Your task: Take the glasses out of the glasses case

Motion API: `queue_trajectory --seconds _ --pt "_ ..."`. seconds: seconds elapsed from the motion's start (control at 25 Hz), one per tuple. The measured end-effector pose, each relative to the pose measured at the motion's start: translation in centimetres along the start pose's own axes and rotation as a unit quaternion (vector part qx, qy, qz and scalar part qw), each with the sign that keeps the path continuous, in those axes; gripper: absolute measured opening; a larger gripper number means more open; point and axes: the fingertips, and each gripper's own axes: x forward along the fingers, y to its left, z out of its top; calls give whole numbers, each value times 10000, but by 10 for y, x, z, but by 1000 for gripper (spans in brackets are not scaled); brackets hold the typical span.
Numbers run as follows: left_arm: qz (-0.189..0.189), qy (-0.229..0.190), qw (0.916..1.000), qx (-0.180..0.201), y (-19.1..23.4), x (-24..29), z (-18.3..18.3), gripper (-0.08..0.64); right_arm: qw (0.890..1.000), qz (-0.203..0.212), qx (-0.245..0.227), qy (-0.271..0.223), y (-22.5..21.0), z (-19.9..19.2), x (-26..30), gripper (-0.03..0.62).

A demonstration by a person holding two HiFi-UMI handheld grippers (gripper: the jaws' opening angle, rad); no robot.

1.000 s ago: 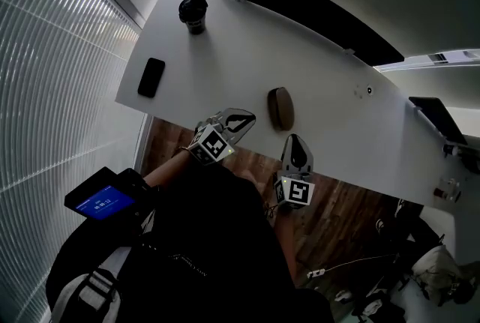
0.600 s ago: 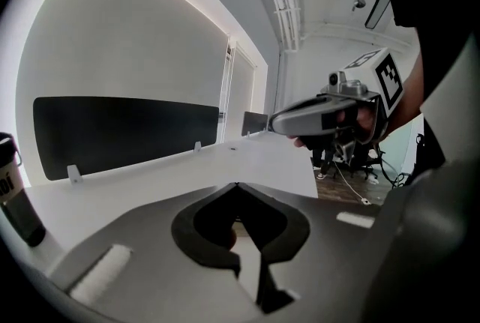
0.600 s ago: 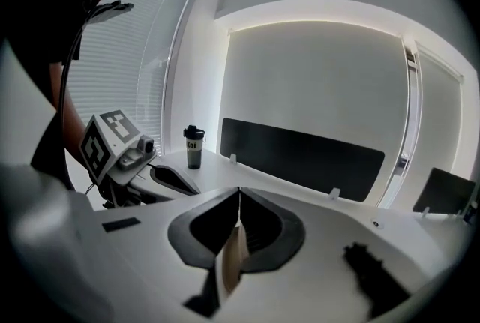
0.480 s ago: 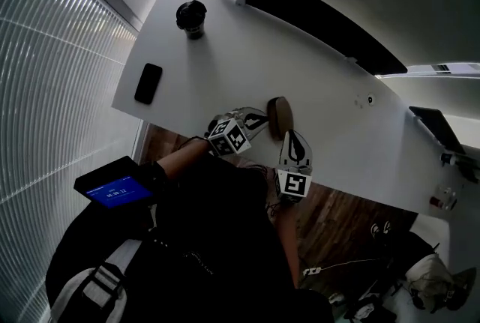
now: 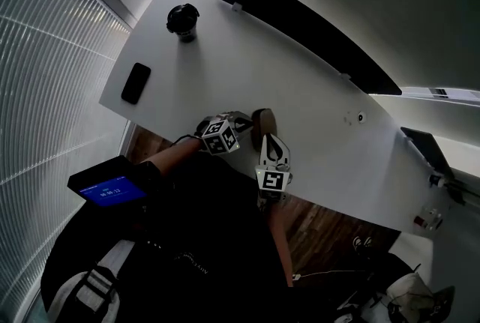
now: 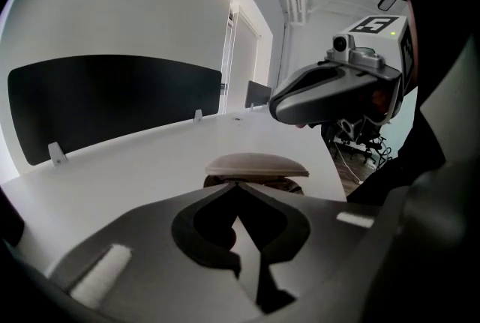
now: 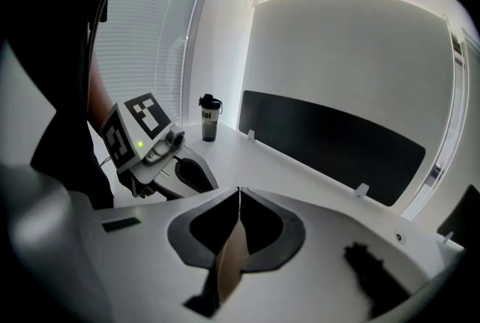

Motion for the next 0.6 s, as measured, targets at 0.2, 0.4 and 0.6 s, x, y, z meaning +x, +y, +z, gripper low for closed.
queue_trajectory --seconds 0.2,0.4,0.6 --pt "-144 155 9997 -90 4 16 -13 8 9998 -137 14 147 -18 -11 16 9" --pt "-383 268 9989 30 0 29 -14 8 9983 -163 -391 399 -19 -20 25 9" --pt "-457 395 9982 -35 1 39 -18 8 9940 46 -797 744 -5 -30 34 70"
